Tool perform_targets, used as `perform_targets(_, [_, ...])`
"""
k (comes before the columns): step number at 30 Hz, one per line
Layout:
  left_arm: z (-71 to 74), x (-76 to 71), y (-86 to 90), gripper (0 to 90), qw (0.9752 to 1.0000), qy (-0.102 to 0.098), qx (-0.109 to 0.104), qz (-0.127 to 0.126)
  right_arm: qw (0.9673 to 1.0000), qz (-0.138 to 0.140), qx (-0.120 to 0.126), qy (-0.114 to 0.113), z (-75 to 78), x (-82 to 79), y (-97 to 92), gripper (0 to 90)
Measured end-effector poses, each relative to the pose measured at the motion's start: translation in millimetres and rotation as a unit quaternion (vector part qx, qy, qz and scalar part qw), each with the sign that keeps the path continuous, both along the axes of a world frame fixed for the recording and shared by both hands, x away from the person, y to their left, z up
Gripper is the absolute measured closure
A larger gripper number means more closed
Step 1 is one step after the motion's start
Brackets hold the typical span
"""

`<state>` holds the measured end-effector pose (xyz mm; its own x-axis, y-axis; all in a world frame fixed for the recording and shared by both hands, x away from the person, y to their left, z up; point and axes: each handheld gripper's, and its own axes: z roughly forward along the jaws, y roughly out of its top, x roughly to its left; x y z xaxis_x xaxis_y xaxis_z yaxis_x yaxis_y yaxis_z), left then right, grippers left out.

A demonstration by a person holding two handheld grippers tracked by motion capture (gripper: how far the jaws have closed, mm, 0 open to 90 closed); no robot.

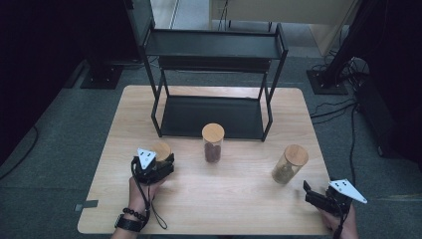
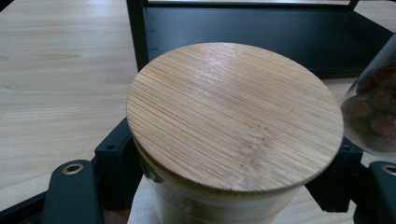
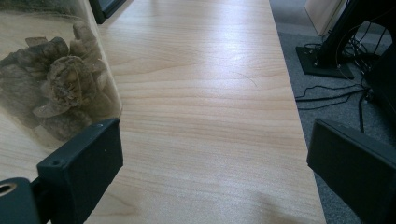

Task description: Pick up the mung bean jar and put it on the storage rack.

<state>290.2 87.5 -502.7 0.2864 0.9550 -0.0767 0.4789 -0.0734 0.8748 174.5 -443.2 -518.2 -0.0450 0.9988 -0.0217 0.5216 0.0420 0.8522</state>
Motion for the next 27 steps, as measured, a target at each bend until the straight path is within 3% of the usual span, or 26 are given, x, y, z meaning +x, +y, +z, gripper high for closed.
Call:
perform_targets(5, [2.3,7.9,-5.0,25.5,0.9999,-0.003,0.010,-0.002,1.0000,0.002,0.001,0.000,0.0,0.0,-0.1,3.2])
perform_targets(27, [8.8,46.6,-23.3,25.6,0.9998,0.002,0.018,0.003,1.0000,0.003,0.006,0.001,0.0,0.3,-1.1,3.3])
